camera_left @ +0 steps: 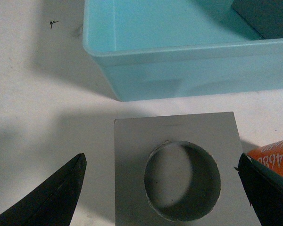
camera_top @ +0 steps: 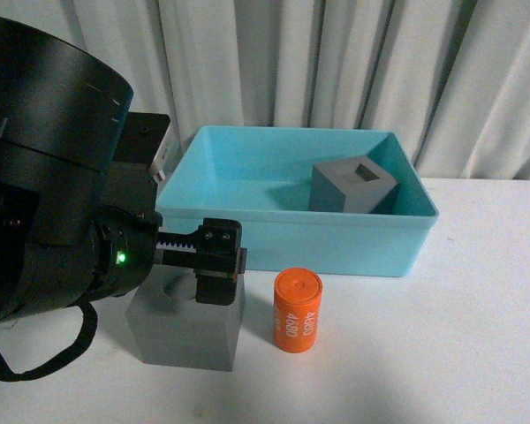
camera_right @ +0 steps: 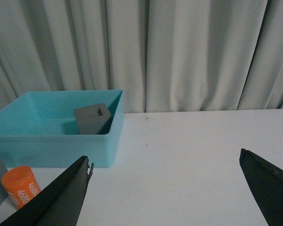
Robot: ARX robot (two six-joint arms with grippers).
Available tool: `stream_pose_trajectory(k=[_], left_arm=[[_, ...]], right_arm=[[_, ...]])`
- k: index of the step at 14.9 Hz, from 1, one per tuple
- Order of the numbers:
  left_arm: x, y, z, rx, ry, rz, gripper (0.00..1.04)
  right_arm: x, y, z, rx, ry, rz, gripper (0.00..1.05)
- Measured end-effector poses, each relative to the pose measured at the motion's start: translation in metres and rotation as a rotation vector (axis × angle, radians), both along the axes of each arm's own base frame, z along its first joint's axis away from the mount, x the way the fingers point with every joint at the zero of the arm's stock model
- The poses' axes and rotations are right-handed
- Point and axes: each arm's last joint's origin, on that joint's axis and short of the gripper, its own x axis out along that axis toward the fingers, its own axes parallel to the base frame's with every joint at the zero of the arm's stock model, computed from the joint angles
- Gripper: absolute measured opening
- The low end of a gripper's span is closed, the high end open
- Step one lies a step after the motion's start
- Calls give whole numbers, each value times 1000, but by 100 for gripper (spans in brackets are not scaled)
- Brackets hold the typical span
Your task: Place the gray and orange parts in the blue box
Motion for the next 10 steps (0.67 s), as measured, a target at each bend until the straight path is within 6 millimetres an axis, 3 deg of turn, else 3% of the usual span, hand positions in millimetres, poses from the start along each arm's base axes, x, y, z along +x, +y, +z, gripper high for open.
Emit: stream_pose_trajectory(k=[4,10], left_arm=[[4,6,-15,25,37,5,98],[10,18,-20,21,45,29,98]], right_arm=[[0,0,0,0,0,0,98],[0,0,0,0,0,0,98]])
